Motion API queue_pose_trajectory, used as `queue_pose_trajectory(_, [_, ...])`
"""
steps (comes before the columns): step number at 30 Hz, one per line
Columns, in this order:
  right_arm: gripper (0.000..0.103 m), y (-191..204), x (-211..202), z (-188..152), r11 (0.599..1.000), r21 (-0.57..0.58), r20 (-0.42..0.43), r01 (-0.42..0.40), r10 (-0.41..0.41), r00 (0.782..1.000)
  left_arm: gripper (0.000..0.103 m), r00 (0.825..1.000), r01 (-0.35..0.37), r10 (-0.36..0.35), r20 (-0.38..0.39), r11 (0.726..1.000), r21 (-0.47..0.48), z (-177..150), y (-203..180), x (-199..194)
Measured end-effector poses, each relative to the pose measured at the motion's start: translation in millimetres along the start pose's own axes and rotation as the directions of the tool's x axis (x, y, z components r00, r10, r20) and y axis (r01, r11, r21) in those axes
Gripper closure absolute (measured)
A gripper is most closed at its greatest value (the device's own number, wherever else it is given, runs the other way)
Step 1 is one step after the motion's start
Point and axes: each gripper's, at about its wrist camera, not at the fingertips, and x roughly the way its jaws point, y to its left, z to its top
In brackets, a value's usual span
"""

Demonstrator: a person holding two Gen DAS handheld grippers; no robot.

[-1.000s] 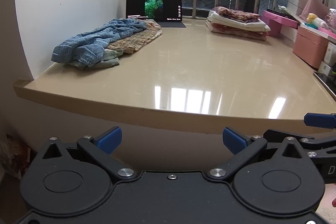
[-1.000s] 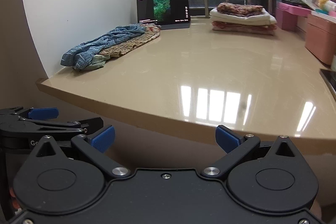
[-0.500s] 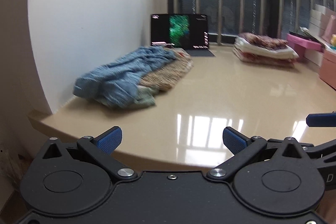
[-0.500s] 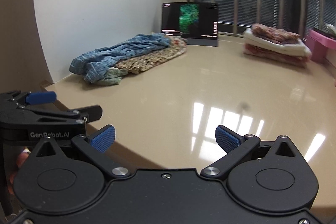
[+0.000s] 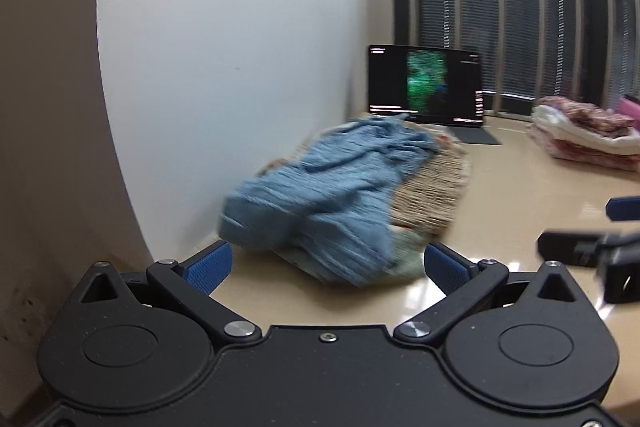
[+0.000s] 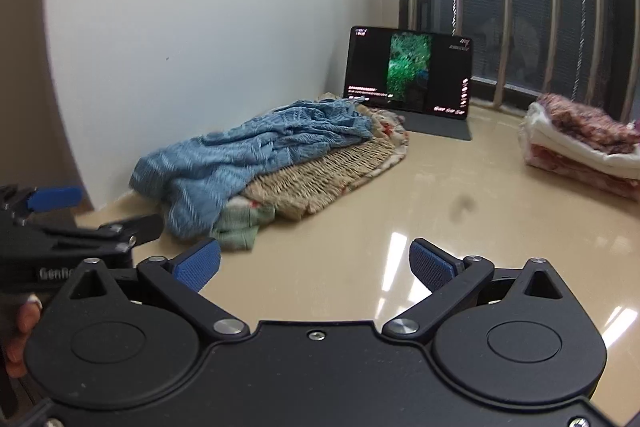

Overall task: Fold clothes
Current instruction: 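Move both tools toward the crumpled blue knit garment on the mat, then grasp the blue garment with the right gripper and lift it off the mat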

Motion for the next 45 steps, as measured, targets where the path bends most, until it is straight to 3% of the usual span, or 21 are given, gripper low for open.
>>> queue_pose_trajectory(7, [0.014, 8, 67, 42, 0.996, -0.009, -0.055, -0.086, 0.085, 0.995, 0.003, 0.995, -0.095, 0.096, -0.019, 0.995, 0.042, 14, 16, 48])
queue_pose_trajectory(13, [0.02, 47, 128, 44, 0.978, -0.083, -0.151, -0.191, 0.177, 0.972, 0.002, 0.984, -0.173, 0.175, -0.041, 0.983, 0.058, -4, 36, 51])
queue_pose_trajectory(15, [0.032, 59, 144, 39, 0.98, -0.096, -0.173, -0.173, 0.155, 0.973, 0.002, 0.983, -0.176, 0.179, -0.049, 0.983, 0.059, -10, 41, 46])
queue_pose_trajectory(16, [0.051, 62, 148, 37, 0.984, -0.091, -0.169, -0.155, 0.138, 0.976, 0.002, 0.982, -0.175, 0.178, -0.055, 0.983, 0.057, -13, 44, 43])
queue_pose_trajectory(17, [0.064, 64, 148, 35, 0.986, -0.085, -0.159, -0.146, 0.131, 0.978, 0.002, 0.982, -0.174, 0.177, -0.063, 0.983, 0.051, -16, 46, 40])
queue_pose_trajectory(18, [0.068, 66, 144, 34, 0.986, -0.084, -0.145, -0.143, 0.13, 0.981, 0.002, 0.983, -0.17, 0.173, -0.069, 0.985, 0.042, -17, 48, 36])
queue_pose_trajectory(19, [0.079, 67, 140, 33, 0.987, -0.083, -0.131, -0.14, 0.129, 0.983, 0.002, 0.983, -0.165, 0.167, -0.074, 0.986, 0.033, -19, 50, 32])
queue_pose_trajectory(20, [0.092, 68, 135, 33, 0.987, -0.088, -0.11, -0.138, 0.128, 0.986, 0.002, 0.984, -0.158, 0.159, -0.079, 0.987, 0.023, -20, 51, 28])
queue_pose_trajectory(24, [0.096, 55, 105, 49, 0.983, -0.073, 0.001, -0.169, 0.17, 0.986, 0.002, 0.991, -0.118, 0.117, -0.07, 0.993, -0.006, -17, 48, 16])
queue_pose_trajectory(28, [0.098, 21, 82, 83, 0.971, 0.071, 0.088, -0.226, 0.22, 0.972, 0.002, 0.997, -0.065, 0.065, -0.031, 0.998, -0.008, -7, 32, 2])
queue_pose_trajectory(31, [0.098, -14, 52, 105, 0.95, 0.181, 0.2, -0.256, 0.219, 0.955, 0.002, 1.0, -0.023, 0.023, 0.007, 1.0, 0.01, -1, 20, -17])
queue_pose_trajectory(33, [0.098, -39, 10, 116, 0.943, 0.206, 0.336, -0.261, 0.182, 0.924, 0.002, 0.999, 0.006, -0.007, 0.031, 1.0, 0.027, 3, 12, -30])
queue_pose_trajectory(35, [0.098, -64, -37, 121, 0.941, 0.219, 0.465, -0.259, 0.132, 0.875, 0.002, 0.998, 0.034, -0.036, 0.048, 0.998, 0.048, 3, 2, -42])
queue_pose_trajectory(36, [0.098, -75, -61, 120, 0.941, 0.222, 0.513, -0.256, 0.111, 0.851, 0.001, 0.997, 0.049, -0.052, 0.051, 0.997, 0.058, 4, -3, -46])
queue_pose_trajectory(38, [0.098, -97, -102, 110, 0.944, 0.227, 0.55, -0.239, 0.078, 0.832, 0.001, 0.995, 0.082, -0.086, 0.052, 0.994, 0.074, 3, -14, -53])
queue_pose_trajectory(39, [0.098, -107, -116, 102, 0.944, 0.238, 0.539, -0.227, 0.066, 0.84, 0.001, 0.993, 0.101, -0.105, 0.046, 0.992, 0.079, 3, -21, -55])
queue_pose_trajectory(41, [0.098, -126, -131, 78, 0.942, 0.281, 0.439, -0.181, 0.042, 0.897, 0.001, 0.989, 0.141, -0.144, 0.032, 0.986, 0.087, 1, -35, -59])
queue_pose_trajectory(43, [0.098, -141, -129, 44, 0.944, 0.32, 0.275, -0.073, -0.019, 0.961, 0.001, 0.983, 0.18, -0.182, 0.008, 0.979, 0.097, -3, -51, -60])
queue_pose_trajectory(45, [0.097, -158, -122, 5, 0.934, 0.35, 0.1, 0.065, -0.106, 0.989, 0.001, 0.976, 0.217, -0.216, -0.019, 0.97, 0.114, -8, -65, -62])
